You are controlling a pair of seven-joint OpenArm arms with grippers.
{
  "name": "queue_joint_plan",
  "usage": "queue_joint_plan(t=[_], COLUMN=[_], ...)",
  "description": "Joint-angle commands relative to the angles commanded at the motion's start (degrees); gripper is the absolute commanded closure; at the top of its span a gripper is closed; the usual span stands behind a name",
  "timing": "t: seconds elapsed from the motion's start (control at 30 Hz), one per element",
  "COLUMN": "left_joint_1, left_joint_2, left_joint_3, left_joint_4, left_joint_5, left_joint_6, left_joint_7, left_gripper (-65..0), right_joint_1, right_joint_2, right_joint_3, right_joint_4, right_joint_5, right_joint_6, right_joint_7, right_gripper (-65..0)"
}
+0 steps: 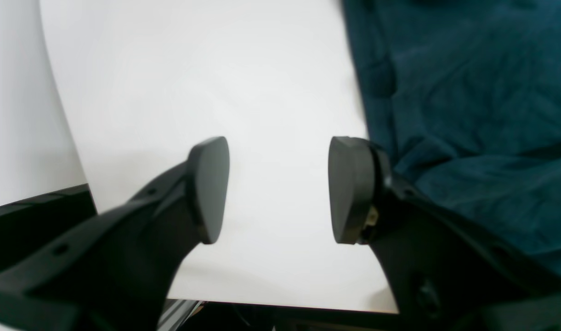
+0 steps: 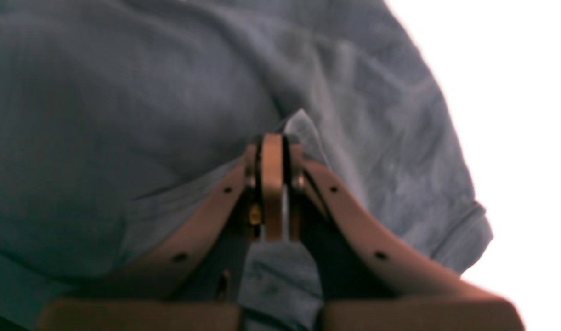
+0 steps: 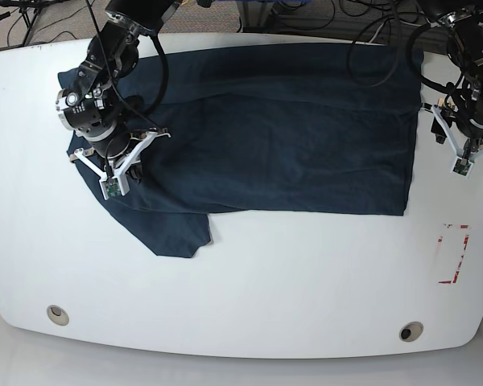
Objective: Layout the t-shirt on the table in an organized manner, then fold the t-shirt properly
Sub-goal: 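Drag the pinched fabric with the right gripper toward the sleeve hem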
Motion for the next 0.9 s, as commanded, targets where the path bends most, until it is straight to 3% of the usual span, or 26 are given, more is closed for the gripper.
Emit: queue_joint_plan(t=[0.9], left_joint_1=[0.0], left_joint_2=[0.0], left_joint_3=[0.1], left_joint_4=[0.0], left_joint_5=[0.0], left_joint_6=[0.0], left_joint_7=[0.0], left_gripper=[-31.9], right_joint_1=[4.0], right_joint_2=[0.8], right_joint_3=[-1.5], right_joint_4=[-0.9], right_joint_5=[-0.4], right_joint_6=[0.00], right_joint_7=[0.1], right_gripper=[-0.6])
